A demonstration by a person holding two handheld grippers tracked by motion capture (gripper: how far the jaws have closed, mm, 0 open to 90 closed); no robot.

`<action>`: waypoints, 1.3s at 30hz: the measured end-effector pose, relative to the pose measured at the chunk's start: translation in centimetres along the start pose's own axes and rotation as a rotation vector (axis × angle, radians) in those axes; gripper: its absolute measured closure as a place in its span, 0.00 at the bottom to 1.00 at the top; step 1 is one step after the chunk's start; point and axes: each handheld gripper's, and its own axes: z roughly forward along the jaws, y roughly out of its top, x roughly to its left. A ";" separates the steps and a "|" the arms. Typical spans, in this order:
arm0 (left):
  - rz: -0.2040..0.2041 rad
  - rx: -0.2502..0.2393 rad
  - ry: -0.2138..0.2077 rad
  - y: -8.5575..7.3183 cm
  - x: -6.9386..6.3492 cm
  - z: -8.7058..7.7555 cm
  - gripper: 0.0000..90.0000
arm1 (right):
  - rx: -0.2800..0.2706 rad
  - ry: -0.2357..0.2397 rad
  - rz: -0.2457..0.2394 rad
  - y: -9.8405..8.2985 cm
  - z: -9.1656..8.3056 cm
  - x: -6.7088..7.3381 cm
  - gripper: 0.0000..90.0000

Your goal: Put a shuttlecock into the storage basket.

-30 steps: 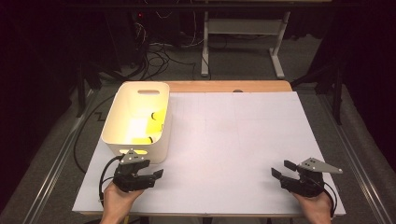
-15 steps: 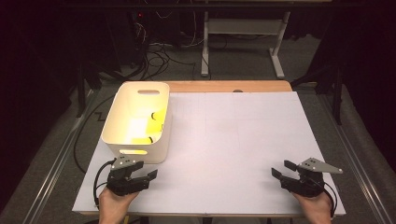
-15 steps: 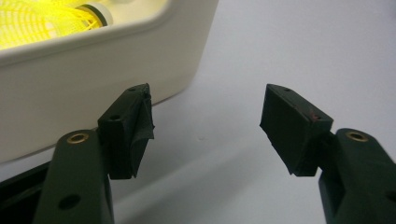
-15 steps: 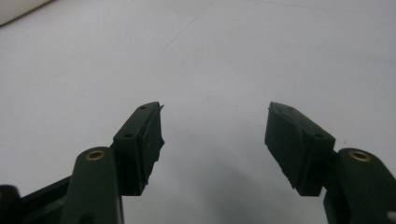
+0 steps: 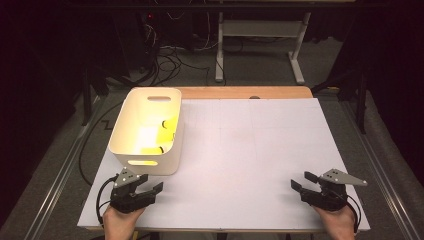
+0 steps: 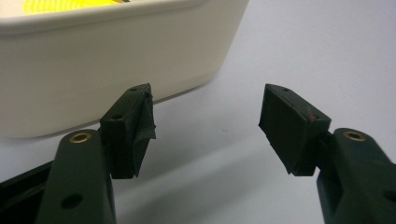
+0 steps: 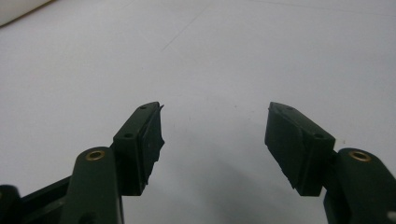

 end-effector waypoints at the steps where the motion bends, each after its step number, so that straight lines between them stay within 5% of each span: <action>1: -0.002 -0.005 0.004 -0.1 0.1 -0.1 0.40 | -0.001 0.000 0.000 0.0 0.0 0.0 0.41; 18: -0.053 -0.090 0.062 -1.3 1.8 -0.4 0.39 | -0.003 -0.002 0.004 0.0 -0.1 -0.1 0.41; 29: -0.095 -0.086 0.045 -1.6 2.5 -0.1 0.38 | -0.026 0.002 0.021 -0.1 -0.4 -0.2 0.41; 39: -0.086 -0.087 0.049 -1.6 2.6 0.0 0.37 | -0.032 0.000 0.029 -0.1 -0.5 -0.3 0.41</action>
